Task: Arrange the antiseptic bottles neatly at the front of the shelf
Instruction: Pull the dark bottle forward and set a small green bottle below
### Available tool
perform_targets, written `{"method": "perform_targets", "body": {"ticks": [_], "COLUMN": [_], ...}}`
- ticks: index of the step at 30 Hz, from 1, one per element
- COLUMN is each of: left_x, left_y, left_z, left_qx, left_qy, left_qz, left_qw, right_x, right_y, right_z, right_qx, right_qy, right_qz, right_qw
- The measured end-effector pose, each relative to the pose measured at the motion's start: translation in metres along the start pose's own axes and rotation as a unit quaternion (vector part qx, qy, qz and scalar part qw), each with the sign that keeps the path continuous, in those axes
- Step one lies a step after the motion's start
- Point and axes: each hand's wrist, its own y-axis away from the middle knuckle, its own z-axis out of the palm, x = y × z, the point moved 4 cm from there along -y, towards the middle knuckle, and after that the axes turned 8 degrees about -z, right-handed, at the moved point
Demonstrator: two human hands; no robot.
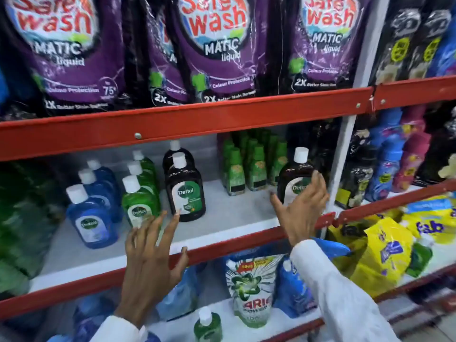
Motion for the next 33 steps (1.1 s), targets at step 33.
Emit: {"method": "perform_targets", "body": {"ticks": [33], "left_x": [-0.114], "left_y": [0.062], "left_z": [0.007], "left_qx": [-0.114], "left_qy": [0.001], "left_qz": [-0.077], "left_qw": [0.991], "right_x": [-0.180], "right_y": [0.109], "right_z": [0.083], "right_qx": [-0.183], "right_qy": [-0.182], "right_qz": [0.044], "right_qw": [0.965]}}
